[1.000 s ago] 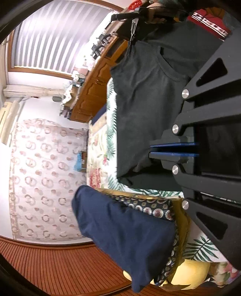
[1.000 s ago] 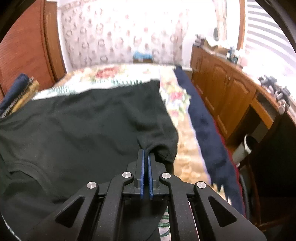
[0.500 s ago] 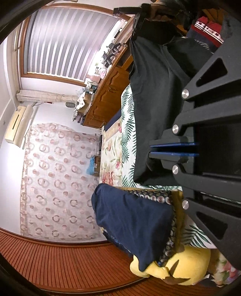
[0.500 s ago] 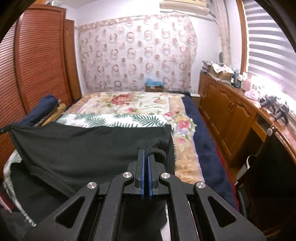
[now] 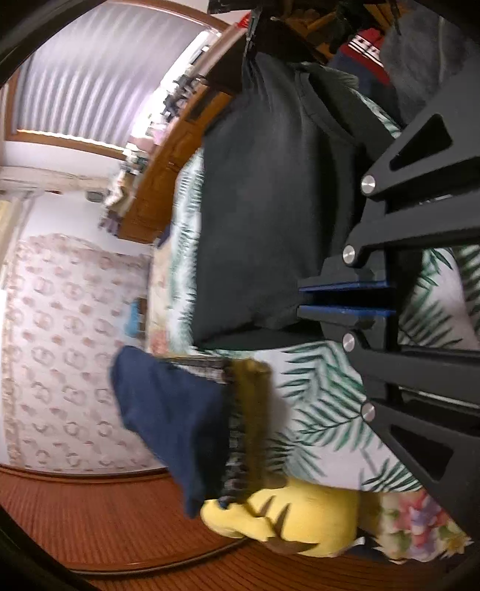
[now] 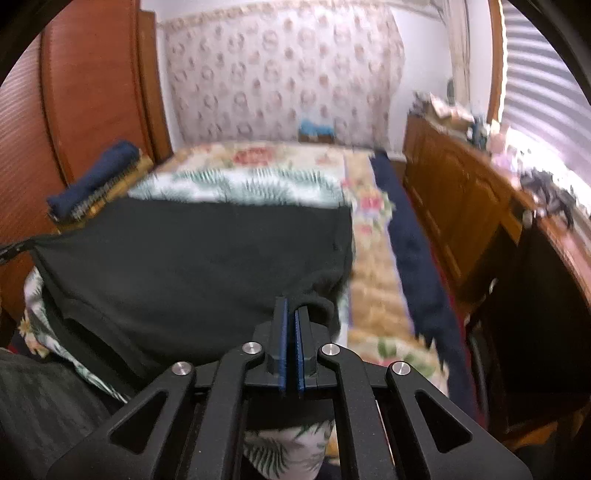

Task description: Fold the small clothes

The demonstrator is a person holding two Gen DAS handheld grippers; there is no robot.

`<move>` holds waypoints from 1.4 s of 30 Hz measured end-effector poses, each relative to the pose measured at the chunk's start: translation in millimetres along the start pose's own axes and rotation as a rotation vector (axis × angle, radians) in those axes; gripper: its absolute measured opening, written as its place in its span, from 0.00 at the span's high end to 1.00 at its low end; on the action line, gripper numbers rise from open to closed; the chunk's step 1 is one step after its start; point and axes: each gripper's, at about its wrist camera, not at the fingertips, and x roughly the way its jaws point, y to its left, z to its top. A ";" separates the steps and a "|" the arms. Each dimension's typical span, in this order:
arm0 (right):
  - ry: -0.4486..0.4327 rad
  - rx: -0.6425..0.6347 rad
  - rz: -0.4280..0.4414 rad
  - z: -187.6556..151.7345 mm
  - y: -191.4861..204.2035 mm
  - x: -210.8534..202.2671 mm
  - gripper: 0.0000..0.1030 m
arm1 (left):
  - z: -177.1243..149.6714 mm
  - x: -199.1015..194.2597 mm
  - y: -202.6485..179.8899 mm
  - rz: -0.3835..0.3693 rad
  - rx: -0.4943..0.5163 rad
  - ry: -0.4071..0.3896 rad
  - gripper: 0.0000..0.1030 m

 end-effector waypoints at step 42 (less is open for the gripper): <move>0.016 -0.067 -0.034 -4.4 24.0 19.7 0.46 | -29.6 47.0 13.1 0.030 -0.057 0.138 0.77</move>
